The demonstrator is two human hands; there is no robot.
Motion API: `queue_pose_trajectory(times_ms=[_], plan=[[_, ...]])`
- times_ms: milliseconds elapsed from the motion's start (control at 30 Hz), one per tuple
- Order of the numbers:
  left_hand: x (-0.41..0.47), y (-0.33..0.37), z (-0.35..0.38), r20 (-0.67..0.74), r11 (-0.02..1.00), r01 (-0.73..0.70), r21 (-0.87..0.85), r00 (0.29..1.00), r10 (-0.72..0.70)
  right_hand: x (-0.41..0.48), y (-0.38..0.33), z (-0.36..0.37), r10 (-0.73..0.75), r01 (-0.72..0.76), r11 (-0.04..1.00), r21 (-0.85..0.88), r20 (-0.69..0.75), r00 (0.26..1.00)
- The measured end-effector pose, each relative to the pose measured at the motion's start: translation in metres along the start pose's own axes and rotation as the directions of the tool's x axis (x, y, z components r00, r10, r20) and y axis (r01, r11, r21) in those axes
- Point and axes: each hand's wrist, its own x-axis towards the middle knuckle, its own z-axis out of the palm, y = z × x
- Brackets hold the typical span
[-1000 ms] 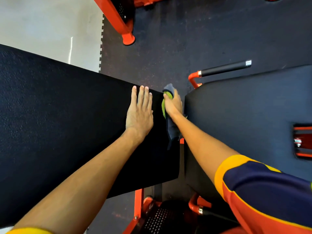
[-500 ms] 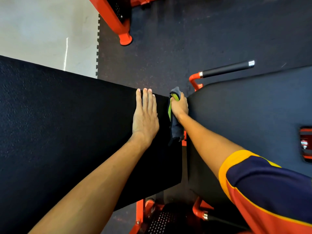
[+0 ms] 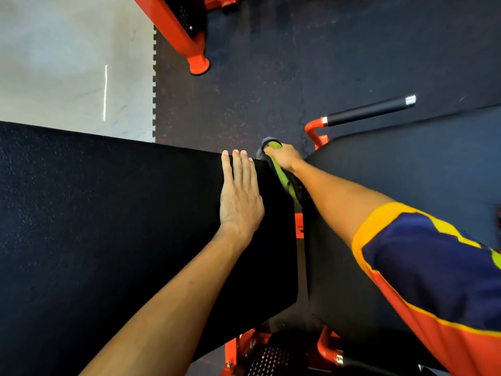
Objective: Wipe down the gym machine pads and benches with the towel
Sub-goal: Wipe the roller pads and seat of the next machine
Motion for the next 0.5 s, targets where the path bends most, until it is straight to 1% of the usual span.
queue_pose_trajectory(times_ms=[67, 100, 167, 267, 300, 367, 433, 500], plan=[[0.001, 0.0, 0.001, -0.005, 1.0, -0.002, 0.001, 1.0, 0.002, 0.008, -0.004, 0.002, 0.105, -0.105, 0.994, 0.036, -0.008, 0.994], [0.001, -0.001, 0.001, -0.005, 1.0, -0.004, 0.003, 1.0, 0.004, 0.007, -0.007, 0.003, 0.122, -0.121, 0.992, 0.035, -0.023, 0.992], [0.0, 0.0, -0.001, 0.0, 1.0, -0.007, 0.001, 1.0, 0.007, -0.01, -0.007, 0.006, 0.091, -0.088, 0.995, 0.047, -0.068, 0.993], [0.001, 0.0, 0.0, -0.013, 1.0, 0.001, 0.01, 1.0, -0.001, -0.052, 0.0, 0.015, 0.036, -0.012, 0.984, 0.18, -0.133, 0.99], [0.001, 0.002, -0.001, -0.019, 1.0, -0.001, 0.004, 1.0, 0.001, -0.067, 0.007, 0.02, 0.042, -0.013, 0.98, 0.2, -0.139, 0.989], [0.001, 0.002, 0.0, -0.016, 1.0, -0.009, 0.005, 1.0, 0.009, -0.09, 0.024, 0.033, 0.083, -0.048, 0.974, 0.22, -0.149, 0.985], [0.001, 0.002, 0.0, -0.01, 1.0, -0.016, 0.021, 1.0, 0.016, -0.101, 0.045, 0.043, 0.145, -0.089, 0.956, 0.279, -0.19, 0.971], [0.001, 0.001, 0.0, -0.003, 0.999, -0.022, 0.026, 1.0, 0.022, -0.109, 0.062, 0.048, 0.205, -0.134, 0.932, 0.336, -0.185, 0.961]])
